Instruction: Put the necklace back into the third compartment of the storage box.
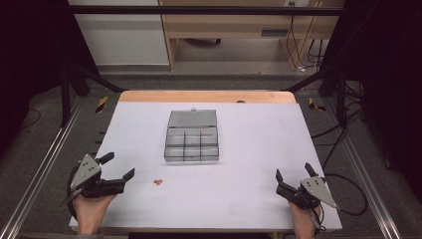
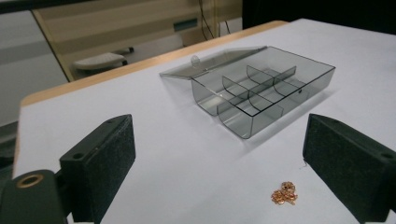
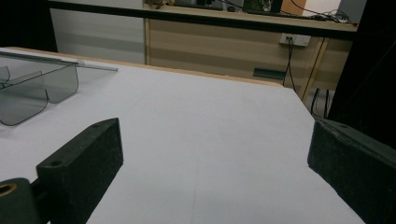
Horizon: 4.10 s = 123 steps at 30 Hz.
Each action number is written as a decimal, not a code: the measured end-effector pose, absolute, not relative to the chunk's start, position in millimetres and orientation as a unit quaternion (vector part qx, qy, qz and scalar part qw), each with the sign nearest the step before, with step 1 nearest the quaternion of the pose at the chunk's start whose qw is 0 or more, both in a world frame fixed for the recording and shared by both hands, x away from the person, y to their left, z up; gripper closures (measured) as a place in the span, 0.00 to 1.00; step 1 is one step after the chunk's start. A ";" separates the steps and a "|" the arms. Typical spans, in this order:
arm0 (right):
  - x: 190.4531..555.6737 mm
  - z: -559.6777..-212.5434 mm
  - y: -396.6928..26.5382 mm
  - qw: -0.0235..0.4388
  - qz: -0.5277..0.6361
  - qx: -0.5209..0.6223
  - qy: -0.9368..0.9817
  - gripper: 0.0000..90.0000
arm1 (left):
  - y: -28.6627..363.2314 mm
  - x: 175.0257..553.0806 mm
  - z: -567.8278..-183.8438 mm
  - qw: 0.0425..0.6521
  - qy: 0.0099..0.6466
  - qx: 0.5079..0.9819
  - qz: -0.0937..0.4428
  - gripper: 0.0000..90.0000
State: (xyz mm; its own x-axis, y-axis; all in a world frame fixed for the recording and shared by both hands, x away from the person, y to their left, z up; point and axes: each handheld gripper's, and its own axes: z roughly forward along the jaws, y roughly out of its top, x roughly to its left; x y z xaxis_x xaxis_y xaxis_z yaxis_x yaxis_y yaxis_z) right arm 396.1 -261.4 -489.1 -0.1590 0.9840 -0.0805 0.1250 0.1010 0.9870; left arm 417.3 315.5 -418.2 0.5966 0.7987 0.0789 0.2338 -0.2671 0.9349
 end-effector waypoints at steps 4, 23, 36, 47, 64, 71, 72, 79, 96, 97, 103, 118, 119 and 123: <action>396.3 -489.1 -261.3 0.448 0.479 0.468 0.592 0.04 | 310.4 429.9 -408.0 0.479 0.337 0.770 0.253 0.11; 396.7 -489.1 -260.8 0.448 0.478 0.467 0.594 0.04 | 267.7 474.6 -387.0 0.303 0.242 0.909 0.151 0.25; 396.9 -489.0 -260.5 0.447 0.476 0.467 0.596 0.04 | 243.7 487.7 -390.6 0.200 0.185 0.955 0.119 0.34; 397.1 -489.0 -260.2 0.446 0.475 0.466 0.598 0.04 | 226.8 497.3 -408.7 0.125 0.144 0.979 0.071 0.48; 397.5 -488.9 -259.9 0.446 0.474 0.466 0.600 0.04 | 203.5 501.5 -435.1 0.058 0.107 0.992 0.028 0.63; 397.6 -488.9 -259.8 0.446 0.474 0.465 0.601 0.04 | 195.1 502.8 -436.5 0.050 0.096 0.994 0.021 0.67; 397.6 -488.9 -259.8 0.446 0.474 0.465 0.601 0.04 | 195.1 502.8 -436.5 0.050 0.096 0.994 0.021 0.68; 397.7 -488.9 -259.7 0.446 0.474 0.464 0.602 0.04 | 193.2 503.3 -441.6 0.036 0.098 0.994 0.014 0.69; 397.6 -488.9 -258.6 0.448 0.470 0.462 0.604 0.05 | 190.4 501.6 -441.4 0.028 0.098 0.995 0.016 0.91; 397.6 -488.9 -258.6 0.448 0.470 0.462 0.604 0.05 | 190.5 501.3 -441.4 0.029 0.097 0.995 0.016 0.92; 397.7 -488.9 -258.6 0.448 0.470 0.463 0.604 0.05 | 190.9 500.9 -441.0 0.031 0.096 0.995 0.018 0.95; 397.7 -488.9 -258.9 0.448 0.470 0.463 0.604 0.05 | 190.7 498.3 -439.1 0.040 0.096 0.994 0.025 0.96; 397.7 -488.9 -258.8 0.448 0.470 0.463 0.604 0.05 | 190.9 498.2 -438.0 0.042 0.093 0.994 0.028 0.96; 397.7 -488.9 -258.8 0.448 0.470 0.463 0.604 0.05 | 192.8 497.4 -435.6 0.057 0.098 0.993 0.030 0.96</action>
State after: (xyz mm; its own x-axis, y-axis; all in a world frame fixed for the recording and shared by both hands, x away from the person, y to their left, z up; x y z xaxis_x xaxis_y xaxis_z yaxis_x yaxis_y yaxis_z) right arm 397.7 -258.8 -488.9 -0.1705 0.9797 -0.1058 0.1382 0.1301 0.9818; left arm 497.4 192.8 -435.6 0.9789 0.1983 0.0487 0.1914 -0.9743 0.1186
